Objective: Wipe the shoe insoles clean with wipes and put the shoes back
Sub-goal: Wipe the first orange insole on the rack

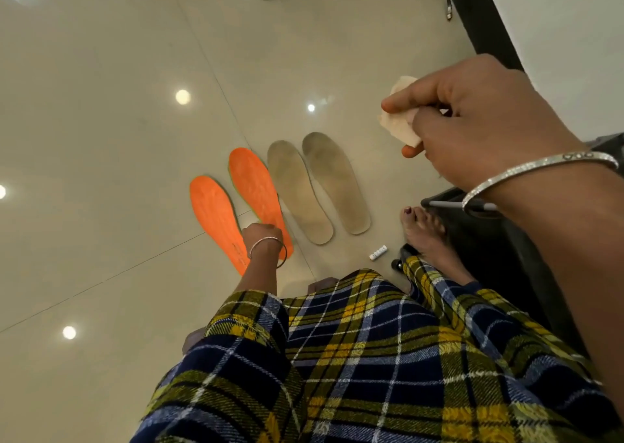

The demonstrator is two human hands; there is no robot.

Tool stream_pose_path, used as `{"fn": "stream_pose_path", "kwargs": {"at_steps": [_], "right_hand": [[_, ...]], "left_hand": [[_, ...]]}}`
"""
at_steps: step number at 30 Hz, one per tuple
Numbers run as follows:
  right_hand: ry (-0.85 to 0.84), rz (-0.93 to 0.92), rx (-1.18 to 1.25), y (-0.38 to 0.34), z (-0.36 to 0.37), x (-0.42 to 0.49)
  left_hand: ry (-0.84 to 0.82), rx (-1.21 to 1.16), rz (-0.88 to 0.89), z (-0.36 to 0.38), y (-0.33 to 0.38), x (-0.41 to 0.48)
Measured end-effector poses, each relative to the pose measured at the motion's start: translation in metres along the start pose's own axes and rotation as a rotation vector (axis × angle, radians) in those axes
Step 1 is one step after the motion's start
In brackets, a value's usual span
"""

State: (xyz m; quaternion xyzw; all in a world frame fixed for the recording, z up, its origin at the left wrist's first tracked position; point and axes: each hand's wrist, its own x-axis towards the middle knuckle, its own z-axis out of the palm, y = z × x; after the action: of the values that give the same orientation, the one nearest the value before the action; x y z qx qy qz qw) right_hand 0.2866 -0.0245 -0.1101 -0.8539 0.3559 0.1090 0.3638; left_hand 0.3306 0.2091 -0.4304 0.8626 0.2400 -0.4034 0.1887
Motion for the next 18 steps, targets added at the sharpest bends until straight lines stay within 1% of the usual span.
{"fn": "stream_pose_path", "kwargs": {"at_steps": [3,7,9,13,16,18], "right_hand": [[0.009,-0.003,0.03,-0.002,0.002,0.001],[0.029,-0.007,0.067,-0.005,0.007,0.002],[0.071,-0.003,0.081,-0.006,0.008,0.003],[0.104,0.064,0.183,-0.004,0.008,-0.005],[0.12,0.097,0.183,0.001,0.006,-0.016],[0.118,0.12,0.264,0.0,0.004,-0.029]], "left_hand": [[0.049,-0.127,0.028,-0.009,-0.002,-0.013],[0.147,-0.302,-0.04,-0.025,-0.002,-0.036],[0.16,-0.389,-0.077,-0.035,-0.003,-0.047],[0.052,-0.498,-0.117,-0.056,-0.007,-0.062],[-0.133,-0.657,-0.189,-0.079,-0.007,-0.088],[-0.19,-0.666,-0.194,-0.094,-0.006,-0.107]]}}
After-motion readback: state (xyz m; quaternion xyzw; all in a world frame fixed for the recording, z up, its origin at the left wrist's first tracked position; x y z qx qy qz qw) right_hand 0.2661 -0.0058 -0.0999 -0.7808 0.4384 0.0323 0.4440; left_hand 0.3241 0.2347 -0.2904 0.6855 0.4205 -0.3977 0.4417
